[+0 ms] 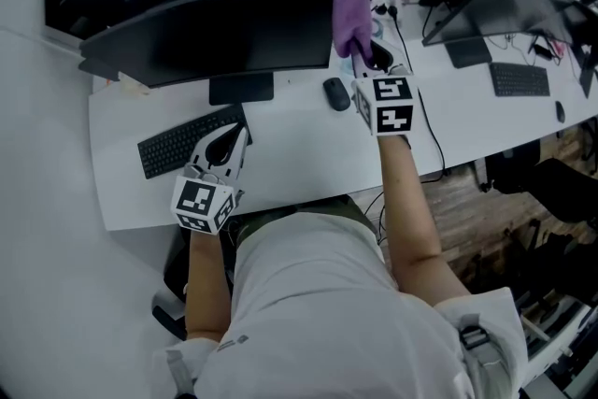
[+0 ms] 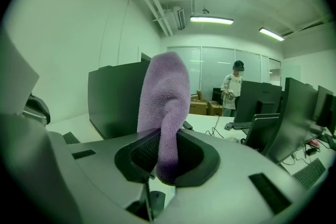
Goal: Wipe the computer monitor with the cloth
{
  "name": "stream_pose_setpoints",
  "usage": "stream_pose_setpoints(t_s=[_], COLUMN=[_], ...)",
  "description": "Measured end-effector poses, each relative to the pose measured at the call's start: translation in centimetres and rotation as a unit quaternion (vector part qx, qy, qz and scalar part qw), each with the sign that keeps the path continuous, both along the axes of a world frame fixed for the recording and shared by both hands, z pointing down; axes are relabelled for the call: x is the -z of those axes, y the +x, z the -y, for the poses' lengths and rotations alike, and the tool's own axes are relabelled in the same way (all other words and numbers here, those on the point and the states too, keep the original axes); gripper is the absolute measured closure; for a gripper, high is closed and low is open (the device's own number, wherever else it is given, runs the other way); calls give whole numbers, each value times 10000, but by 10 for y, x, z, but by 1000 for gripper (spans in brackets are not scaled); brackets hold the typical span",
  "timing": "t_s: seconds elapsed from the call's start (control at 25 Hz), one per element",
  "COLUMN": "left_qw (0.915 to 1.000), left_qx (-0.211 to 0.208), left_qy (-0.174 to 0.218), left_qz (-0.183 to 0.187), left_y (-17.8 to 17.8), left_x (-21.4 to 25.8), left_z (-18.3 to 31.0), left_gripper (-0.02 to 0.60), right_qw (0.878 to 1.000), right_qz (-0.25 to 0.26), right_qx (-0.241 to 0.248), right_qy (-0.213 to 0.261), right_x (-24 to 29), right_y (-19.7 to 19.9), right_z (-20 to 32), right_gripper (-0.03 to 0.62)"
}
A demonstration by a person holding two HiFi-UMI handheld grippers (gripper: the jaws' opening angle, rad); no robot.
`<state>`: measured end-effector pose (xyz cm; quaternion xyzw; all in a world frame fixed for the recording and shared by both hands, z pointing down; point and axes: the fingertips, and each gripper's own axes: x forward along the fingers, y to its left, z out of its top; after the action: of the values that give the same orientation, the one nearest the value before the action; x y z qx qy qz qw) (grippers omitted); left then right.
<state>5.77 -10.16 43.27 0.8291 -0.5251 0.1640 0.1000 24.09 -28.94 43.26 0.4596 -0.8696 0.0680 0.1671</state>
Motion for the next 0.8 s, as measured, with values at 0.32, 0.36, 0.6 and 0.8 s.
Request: stream_pose_setpoints(t_s=[0.32, 0.36, 0.6, 0.8], left_qw=[9997, 9995, 9988, 9986], left_qx=[249, 288, 449, 477], left_qy=[-63, -69, -149, -216], left_qz=[-50, -90, -108, -118], left_y=[-10, -13, -26, -30], left_x=[-1, -2, -8, -13], left_z=[-4, -5, -7, -5], left_gripper=[581, 581, 581, 581], right_qw=[9994, 9994, 9992, 9989], right_qz=[7, 5, -9, -61], right_qx=[323, 329, 287, 270], right_qy=[-125, -144, -266, -380], right_x=[-11, -14, -31, -46], right_y=[-29, -31, -36, -36], right_z=[8, 9, 15, 18], right_gripper=[526, 526, 526, 526])
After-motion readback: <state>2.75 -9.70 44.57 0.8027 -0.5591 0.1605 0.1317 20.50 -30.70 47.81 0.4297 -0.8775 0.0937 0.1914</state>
